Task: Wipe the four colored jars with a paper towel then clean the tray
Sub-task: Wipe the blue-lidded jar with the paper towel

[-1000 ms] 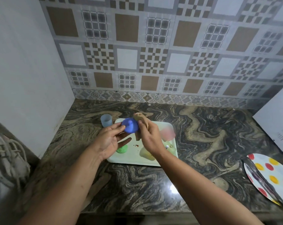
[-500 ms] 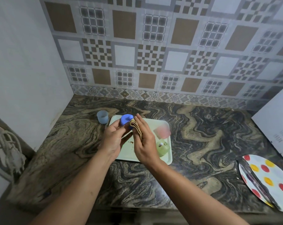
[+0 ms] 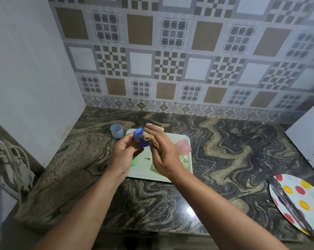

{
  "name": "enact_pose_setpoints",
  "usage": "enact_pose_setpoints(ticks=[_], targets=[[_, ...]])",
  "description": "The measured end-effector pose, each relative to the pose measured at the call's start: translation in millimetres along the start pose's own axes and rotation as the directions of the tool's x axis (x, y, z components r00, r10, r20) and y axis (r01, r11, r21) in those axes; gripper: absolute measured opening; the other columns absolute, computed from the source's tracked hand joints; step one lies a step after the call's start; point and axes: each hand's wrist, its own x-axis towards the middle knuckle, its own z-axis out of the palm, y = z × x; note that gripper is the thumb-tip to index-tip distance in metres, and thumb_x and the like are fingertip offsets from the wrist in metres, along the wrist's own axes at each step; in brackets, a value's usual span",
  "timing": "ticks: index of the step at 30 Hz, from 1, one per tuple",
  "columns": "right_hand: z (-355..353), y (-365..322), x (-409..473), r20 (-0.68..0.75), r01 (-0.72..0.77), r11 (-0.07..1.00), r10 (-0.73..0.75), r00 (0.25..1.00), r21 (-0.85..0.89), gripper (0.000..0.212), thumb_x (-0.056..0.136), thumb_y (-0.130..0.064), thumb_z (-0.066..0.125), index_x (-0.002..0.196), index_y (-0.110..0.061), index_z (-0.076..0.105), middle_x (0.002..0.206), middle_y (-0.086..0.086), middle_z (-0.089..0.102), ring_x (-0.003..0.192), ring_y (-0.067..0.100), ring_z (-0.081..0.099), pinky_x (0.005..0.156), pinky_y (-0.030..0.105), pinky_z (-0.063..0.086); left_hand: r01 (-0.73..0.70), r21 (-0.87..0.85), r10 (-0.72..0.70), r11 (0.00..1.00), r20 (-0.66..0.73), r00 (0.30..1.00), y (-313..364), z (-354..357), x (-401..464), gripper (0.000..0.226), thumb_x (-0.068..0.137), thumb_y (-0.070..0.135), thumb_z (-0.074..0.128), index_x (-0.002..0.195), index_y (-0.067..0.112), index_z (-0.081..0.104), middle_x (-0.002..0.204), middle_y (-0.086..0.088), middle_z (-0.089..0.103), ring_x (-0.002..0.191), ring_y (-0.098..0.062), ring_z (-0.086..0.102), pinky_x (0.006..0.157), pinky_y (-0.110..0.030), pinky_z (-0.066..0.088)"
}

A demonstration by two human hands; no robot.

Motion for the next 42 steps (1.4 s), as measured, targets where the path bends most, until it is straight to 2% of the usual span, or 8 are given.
enact_pose_setpoints(ticks=[5, 8, 11, 17, 23, 29, 34, 42], targets=[[-3, 20, 7, -0.052, -0.536, 0.831, 0.548, 0.835, 0.149, 0.021, 0.103, -0.025, 0.048, 0.091, -0.021, 0.066, 0.078, -0.012, 0.069, 0.076, 0.007, 0.061, 0.074, 0.030, 0.054, -0.079, 0.125, 0.087, 0.989, -0.062, 0.994, -3, -7, 3, 0.023, 0.096, 0.004, 0.063, 0.102, 0.025, 0.072, 0.095, 0.007, 0.079, 0.091, -0.008, 0.067, 0.088, -0.037, 0.054], [-1, 11, 13, -0.119, -0.327, 0.939, 0.339, 0.933, 0.110, 0.021, 0.101, -0.017, 0.050, 0.106, -0.026, 0.069, 0.101, -0.006, 0.071, 0.098, 0.018, 0.069, 0.091, 0.045, 0.058, -0.184, 0.354, 0.209, 0.917, -0.033, 0.977, -4, -14, 6, 0.036, 0.094, 0.008, 0.067, 0.093, 0.043, 0.074, 0.088, 0.008, 0.079, 0.080, -0.008, 0.064, 0.081, -0.033, 0.050], [7, 4, 11, -0.051, -0.033, 0.998, 0.030, 0.998, -0.052, 0.025, 0.100, 0.000, 0.054, 0.119, -0.008, 0.069, 0.115, 0.005, 0.063, 0.105, 0.019, 0.064, 0.091, 0.031, 0.053, -0.231, 0.410, 0.272, 0.883, -0.046, 0.961, -3, -14, 9, 0.040, 0.091, 0.009, 0.069, 0.093, 0.049, 0.073, 0.088, 0.010, 0.078, 0.080, -0.006, 0.066, 0.081, -0.033, 0.052], [18, 18, 19, 0.063, -0.513, 0.858, 0.510, 0.858, 0.038, 0.031, 0.096, -0.047, 0.043, 0.086, -0.023, 0.059, 0.082, 0.010, 0.066, 0.071, 0.025, 0.061, 0.072, 0.057, 0.056, -0.160, 0.422, 0.210, 0.892, -0.074, 0.975, 1, -25, 10, 0.019, 0.094, 0.011, 0.067, 0.106, 0.024, 0.075, 0.091, 0.007, 0.079, 0.081, -0.005, 0.068, 0.076, -0.025, 0.051], [29, 2, 31, 0.014, 0.035, 0.990, -0.033, 0.999, -0.140, 0.021, 0.099, -0.005, 0.056, 0.115, -0.008, 0.069, 0.113, 0.005, 0.062, 0.099, 0.021, 0.063, 0.081, 0.029, 0.051, -0.208, 0.493, 0.287, 0.845, -0.089, 0.954, 14, -31, 19, 0.018, 0.092, 0.015, 0.070, 0.105, 0.026, 0.076, 0.087, 0.006, 0.079, 0.081, -0.008, 0.070, 0.073, -0.028, 0.052], [28, 10, 57, 0.114, -0.409, 0.907, 0.418, 0.901, -0.098, 0.041, 0.095, -0.054, 0.041, 0.078, -0.021, 0.058, 0.081, 0.006, 0.063, 0.070, 0.022, 0.059, 0.070, 0.048, 0.054, -0.159, 0.469, 0.233, 0.869, -0.105, 0.967, 13, -45, 37, 0.017, 0.096, 0.015, 0.066, 0.109, 0.021, 0.074, 0.091, 0.006, 0.079, 0.065, 0.002, 0.064, 0.065, -0.025, 0.050], [37, 7, 55, 0.003, -0.212, 0.973, 0.214, 0.977, -0.088, 0.009, 0.102, -0.017, 0.060, 0.099, -0.015, 0.068, 0.090, 0.001, 0.060, 0.078, 0.018, 0.061, 0.073, 0.039, 0.051, -0.256, 0.458, 0.291, 0.851, -0.007, 0.957, 18, -47, 50, 0.022, 0.095, 0.009, 0.066, 0.107, 0.026, 0.073, 0.095, 0.009, 0.078, 0.087, -0.005, 0.072, 0.076, -0.017, 0.053], [27, 32, 65, 0.291, -0.233, 0.899, 0.351, 0.890, -0.370, 0.046, 0.099, -0.058, 0.037, 0.074, -0.022, 0.050, 0.073, -0.002, 0.060, 0.066, 0.024, 0.054, 0.065, 0.043, 0.051, -0.201, 0.227, 0.204, 0.953, 0.013, 0.979, 18, -51, 63, 0.016, 0.092, 0.015, 0.071, 0.095, 0.030, 0.077, 0.095, -0.001, 0.079, 0.088, -0.014, 0.069, 0.091, -0.038, 0.053]])
